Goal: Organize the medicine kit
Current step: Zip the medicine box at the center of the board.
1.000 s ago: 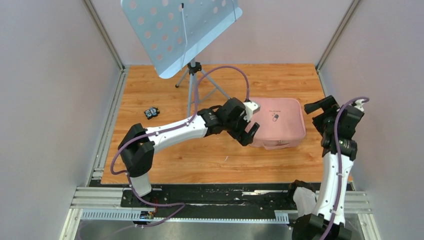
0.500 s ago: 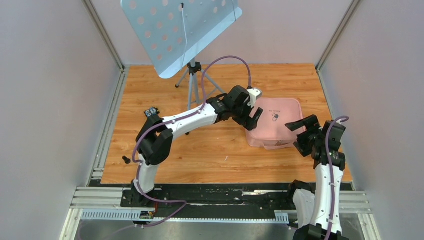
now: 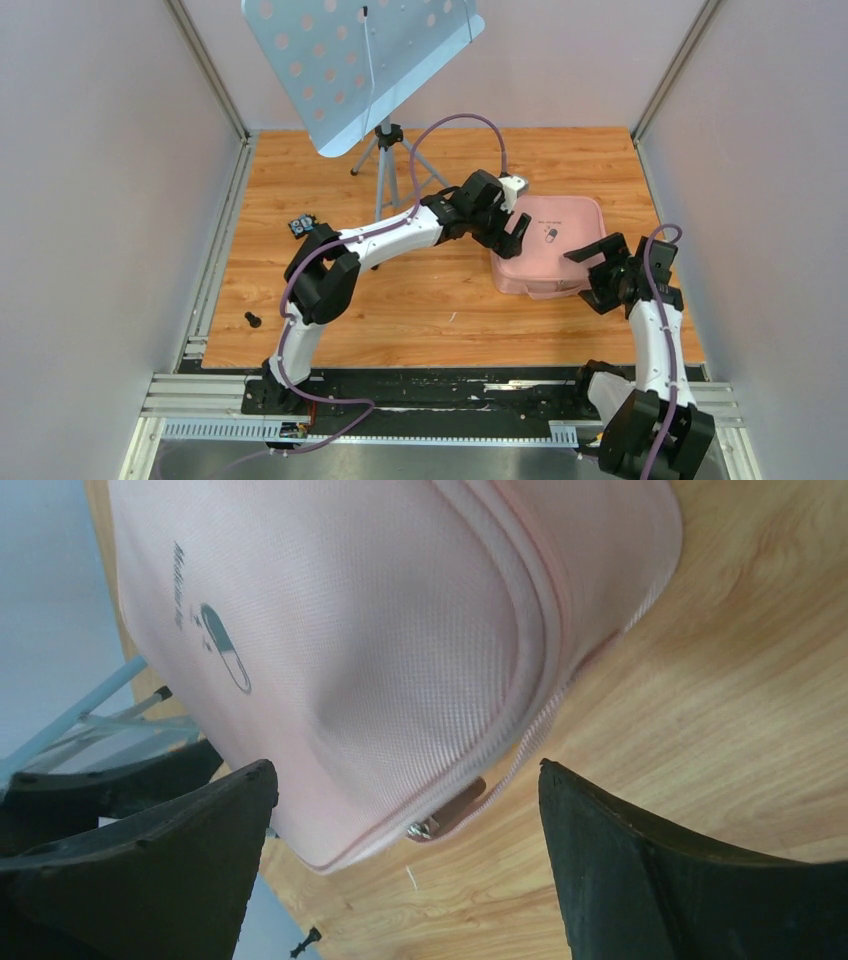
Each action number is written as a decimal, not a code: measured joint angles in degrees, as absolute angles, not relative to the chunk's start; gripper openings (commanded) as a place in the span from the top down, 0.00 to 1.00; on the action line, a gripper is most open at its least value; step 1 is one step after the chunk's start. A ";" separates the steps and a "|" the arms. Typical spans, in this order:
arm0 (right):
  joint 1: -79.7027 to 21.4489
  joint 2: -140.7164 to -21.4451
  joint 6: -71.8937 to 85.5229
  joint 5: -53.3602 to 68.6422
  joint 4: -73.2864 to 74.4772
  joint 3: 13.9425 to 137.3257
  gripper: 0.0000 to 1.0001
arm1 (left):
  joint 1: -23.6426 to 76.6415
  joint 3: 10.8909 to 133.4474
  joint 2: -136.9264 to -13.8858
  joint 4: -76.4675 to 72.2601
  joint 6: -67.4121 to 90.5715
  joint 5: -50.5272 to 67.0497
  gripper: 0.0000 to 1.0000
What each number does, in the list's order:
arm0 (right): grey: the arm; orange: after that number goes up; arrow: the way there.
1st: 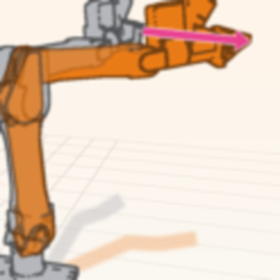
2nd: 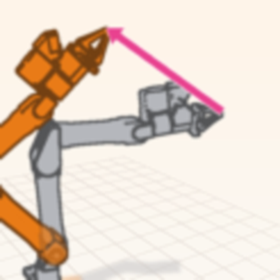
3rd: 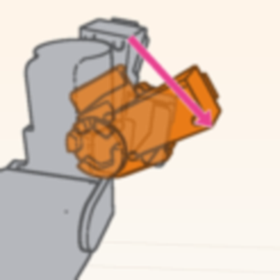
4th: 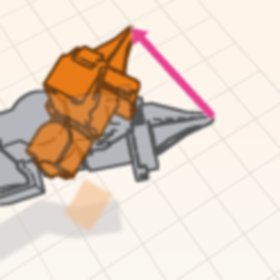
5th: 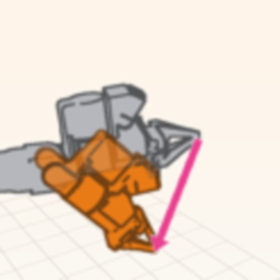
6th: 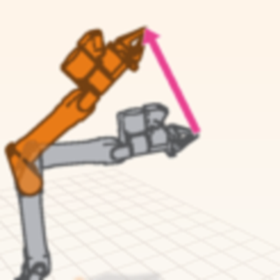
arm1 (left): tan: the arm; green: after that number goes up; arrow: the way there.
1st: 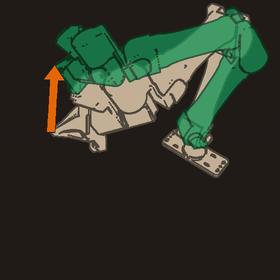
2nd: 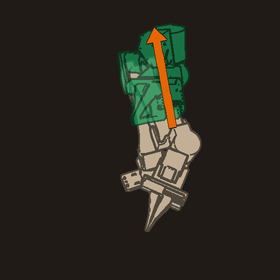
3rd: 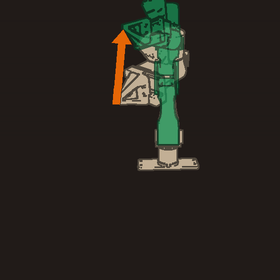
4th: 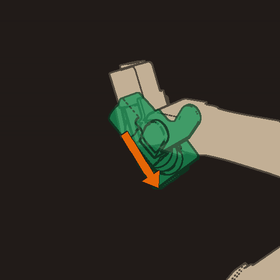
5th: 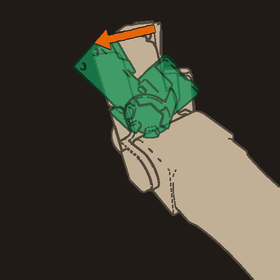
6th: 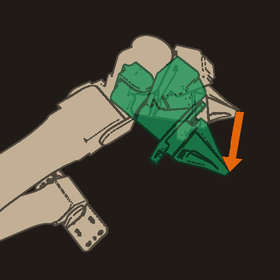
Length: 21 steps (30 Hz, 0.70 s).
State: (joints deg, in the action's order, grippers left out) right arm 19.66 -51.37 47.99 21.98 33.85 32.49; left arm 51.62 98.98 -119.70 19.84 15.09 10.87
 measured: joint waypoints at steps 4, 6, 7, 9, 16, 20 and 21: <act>19.68 -57.67 46.28 19.29 31.64 36.99 0.00 | 51.79 97.21 -119.70 17.21 16.16 11.92 0.02; 19.86 -61.10 44.91 17.78 30.94 39.83 0.00 | 52.23 96.90 -119.70 16.58 16.45 12.40 0.02; 20.27 -63.09 44.27 17.04 30.30 41.39 0.00 | 52.73 96.88 -119.70 16.27 16.58 12.58 0.02; 21.41 -66.28 43.16 15.86 28.53 43.53 0.00 | 54.06 96.88 -119.70 15.97 16.73 13.04 0.03; 24.21 -68.25 40.14 13.69 26.00 47.20 0.00 | 61.67 92.64 -117.89 14.00 17.63 17.67 0.02; 24.14 -62.39 38.28 13.34 27.18 47.20 0.00 | 63.72 85.65 -111.44 15.66 17.41 16.71 0.01; 24.12 -60.86 37.71 13.43 27.31 47.20 0.01 | 63.26 84.53 -109.60 16.21 17.39 16.01 0.01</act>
State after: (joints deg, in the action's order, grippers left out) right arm 24.12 -60.86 37.71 13.43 27.31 47.20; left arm 63.26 84.53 -109.60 16.21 17.39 16.01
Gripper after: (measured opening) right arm 0.998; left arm 0.984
